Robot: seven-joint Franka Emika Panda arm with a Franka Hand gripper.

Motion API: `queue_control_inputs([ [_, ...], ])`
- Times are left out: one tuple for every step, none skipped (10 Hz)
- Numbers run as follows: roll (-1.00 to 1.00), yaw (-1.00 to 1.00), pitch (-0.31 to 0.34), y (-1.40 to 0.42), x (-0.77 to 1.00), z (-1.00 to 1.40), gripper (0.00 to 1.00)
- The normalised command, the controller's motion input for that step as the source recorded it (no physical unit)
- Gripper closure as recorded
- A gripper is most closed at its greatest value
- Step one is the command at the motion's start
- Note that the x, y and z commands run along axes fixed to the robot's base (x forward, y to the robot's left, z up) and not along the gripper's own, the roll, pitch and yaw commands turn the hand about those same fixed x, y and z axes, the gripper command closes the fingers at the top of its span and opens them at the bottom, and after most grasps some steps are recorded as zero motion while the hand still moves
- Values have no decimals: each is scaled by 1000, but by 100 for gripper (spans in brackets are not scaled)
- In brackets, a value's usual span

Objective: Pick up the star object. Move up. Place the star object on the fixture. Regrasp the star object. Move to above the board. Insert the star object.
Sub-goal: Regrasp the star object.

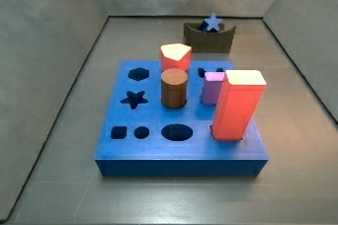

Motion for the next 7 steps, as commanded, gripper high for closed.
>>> queue_control_inputs([
  [1000, 34, 44, -124, -43, 41, 0],
  [1000, 34, 46, -54, -31, 48, 0],
  [1000, 34, 44, -40, -22, 18, 0],
  [1000, 34, 41, -39, -27, 11, 0],
  [1000, 34, 35, -33, -41, 25, 0],
  [1000, 34, 32, -28, -47, 21, 0],
  [1000, 35, 23, -27, -41, 0, 0],
])
